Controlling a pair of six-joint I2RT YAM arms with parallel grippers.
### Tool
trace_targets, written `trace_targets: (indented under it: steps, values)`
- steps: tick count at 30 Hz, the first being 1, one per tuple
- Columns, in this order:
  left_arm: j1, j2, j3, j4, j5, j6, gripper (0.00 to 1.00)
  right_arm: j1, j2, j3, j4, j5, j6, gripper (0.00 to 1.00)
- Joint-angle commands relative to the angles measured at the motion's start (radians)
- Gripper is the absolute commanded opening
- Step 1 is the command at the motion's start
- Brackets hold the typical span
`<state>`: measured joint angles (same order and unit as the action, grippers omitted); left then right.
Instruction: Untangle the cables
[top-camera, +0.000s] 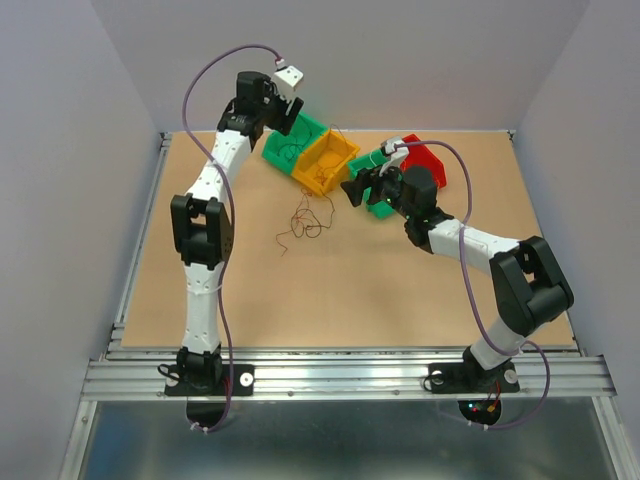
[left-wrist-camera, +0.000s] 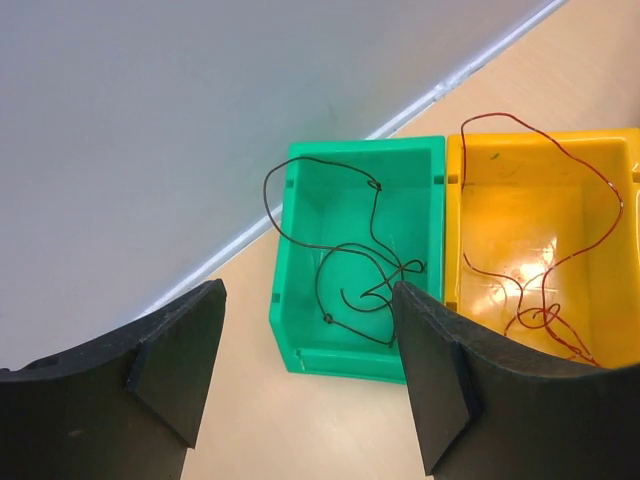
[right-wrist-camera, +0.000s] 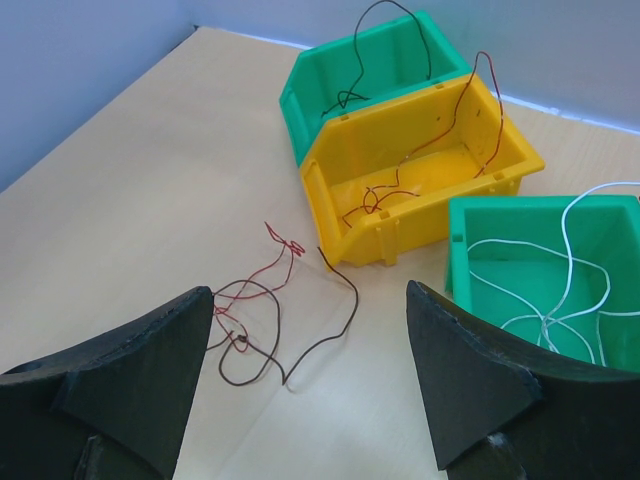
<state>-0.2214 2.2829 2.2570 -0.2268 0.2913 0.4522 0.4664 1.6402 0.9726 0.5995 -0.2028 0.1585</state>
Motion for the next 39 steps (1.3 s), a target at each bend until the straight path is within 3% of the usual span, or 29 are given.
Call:
trace_targets:
  steps: [1,4,6,9,14,17,26,33,39]
  values:
    - [0.002,0.026,0.053,-0.049,0.022,-0.052,0.78,0.006,-0.026,0.002,0.049,-0.007,0.004,0.83]
    - [0.002,-0.04,-0.04,-0.049,0.083,-0.03,0.79,0.006,-0.014,0.06,-0.022,-0.026,0.001,0.86]
    - [0.002,-0.127,-0.172,-0.031,0.117,-0.015,0.81,0.006,0.021,0.113,-0.163,-0.037,-0.007,0.86]
    - [-0.002,-0.259,-0.361,-0.019,0.175,0.035,0.94,0.006,0.043,0.176,-0.289,-0.014,-0.005,0.86]
    - [-0.021,-0.497,-0.705,0.039,0.174,0.025,0.95,0.006,0.076,0.231,-0.46,-0.049,-0.017,0.88]
    - [-0.051,-0.569,-0.859,0.088,0.137,-0.003,0.95,0.006,0.093,0.209,-0.48,-0.075,-0.005,0.84]
    - [-0.084,-0.677,-1.042,0.222,0.054,-0.073,0.92,0.015,0.243,0.255,-0.477,-0.041,0.042,0.71]
    - [-0.082,-0.795,-1.241,0.455,-0.046,-0.095,0.92,0.051,0.346,0.347,-0.465,-0.029,0.084,0.69]
    - [-0.079,-0.842,-1.289,0.52,-0.066,-0.101,0.92,0.074,0.435,0.431,-0.463,-0.038,0.104,0.66]
